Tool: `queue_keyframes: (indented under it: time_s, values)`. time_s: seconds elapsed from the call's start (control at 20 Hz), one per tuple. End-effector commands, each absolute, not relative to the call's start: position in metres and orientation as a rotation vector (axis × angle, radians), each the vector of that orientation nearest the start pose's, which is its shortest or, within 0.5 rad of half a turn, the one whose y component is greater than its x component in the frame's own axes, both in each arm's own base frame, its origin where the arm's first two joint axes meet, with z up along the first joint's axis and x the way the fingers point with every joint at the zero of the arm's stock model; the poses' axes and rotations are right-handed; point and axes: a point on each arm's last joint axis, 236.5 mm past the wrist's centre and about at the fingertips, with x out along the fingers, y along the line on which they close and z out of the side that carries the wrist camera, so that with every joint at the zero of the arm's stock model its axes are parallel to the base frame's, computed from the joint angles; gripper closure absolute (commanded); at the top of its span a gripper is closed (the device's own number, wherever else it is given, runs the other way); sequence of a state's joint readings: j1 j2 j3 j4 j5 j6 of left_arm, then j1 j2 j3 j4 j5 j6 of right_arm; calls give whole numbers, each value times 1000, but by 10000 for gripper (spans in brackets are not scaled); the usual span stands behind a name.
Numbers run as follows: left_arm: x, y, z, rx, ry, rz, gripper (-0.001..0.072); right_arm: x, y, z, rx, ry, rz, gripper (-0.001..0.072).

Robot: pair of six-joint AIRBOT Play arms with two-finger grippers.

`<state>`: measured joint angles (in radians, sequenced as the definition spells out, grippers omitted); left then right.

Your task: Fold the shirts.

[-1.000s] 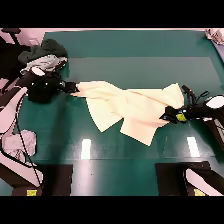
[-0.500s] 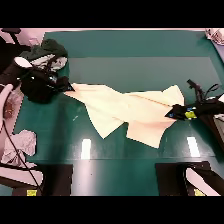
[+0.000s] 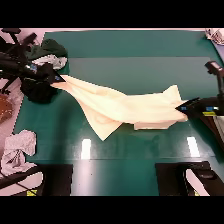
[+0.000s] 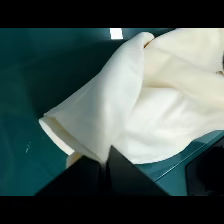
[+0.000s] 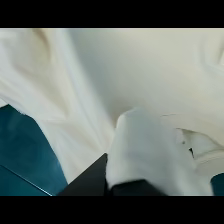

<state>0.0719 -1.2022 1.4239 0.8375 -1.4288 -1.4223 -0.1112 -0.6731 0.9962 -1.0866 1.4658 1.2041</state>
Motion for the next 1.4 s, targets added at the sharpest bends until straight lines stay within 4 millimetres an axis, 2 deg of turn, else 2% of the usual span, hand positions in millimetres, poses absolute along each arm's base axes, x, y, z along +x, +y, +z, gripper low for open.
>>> queue_keyframes:
  time_s: [0.0,0.1,0.2,0.25,0.35,0.4,0.5,0.55,0.6,0.65,0.7,0.75,0.8,0.85,0.9,0.95,1.0,1.1,1.2,1.25,1.35]
  values:
    - [331,-134,223,-448,990,-576,681,218,81,194,-158,901,495,697]
    - [307,-133,253,-445,913,-556,681,203,86,235,-221,795,510,698]
    - [274,-136,278,-451,860,-552,681,187,87,287,-262,657,501,698]
    - [255,-138,291,-469,835,-552,681,175,88,322,-281,561,499,698]
    - [215,-145,332,-512,717,-566,681,148,73,395,-295,364,413,699]
    - [197,-146,359,-538,637,-564,681,132,67,432,-287,261,373,698]
    - [150,-149,433,-588,408,-588,682,93,61,508,-269,19,327,700]
    - [125,-146,481,-578,239,-606,682,79,59,538,-258,-84,313,700]
    - [102,-135,528,-541,48,-590,682,69,56,565,-254,-179,294,700]
    - [85,-121,562,-515,-96,-549,683,68,52,580,-225,-224,275,700]
    - [80,-107,580,-511,-162,-496,683,80,44,586,-151,-215,242,700]
    - [93,-99,577,-533,-131,-451,683,103,38,582,-65,-161,214,702]
    - [122,-97,558,-561,-31,-422,682,138,35,566,19,-57,190,701]
    - [156,-96,529,-569,101,-390,682,177,36,541,90,76,176,701]
    - [196,-100,489,-567,269,-376,681,220,42,504,139,252,165,701]
    - [237,-102,446,-551,418,-368,681,261,46,460,153,431,146,701]
    - [277,-102,404,-545,544,-363,682,303,55,403,149,624,147,701]
    - [355,-96,311,-576,742,-315,681,368,73,280,183,895,159,700]
    - [409,-90,230,-587,855,-282,681,410,94,166,337,996,200,699]
    - [433,-85,191,-597,893,-255,681,425,102,118,436,1009,217,700]
    - [463,-76,123,-624,965,-195,681,437,103,44,577,1056,199,700]
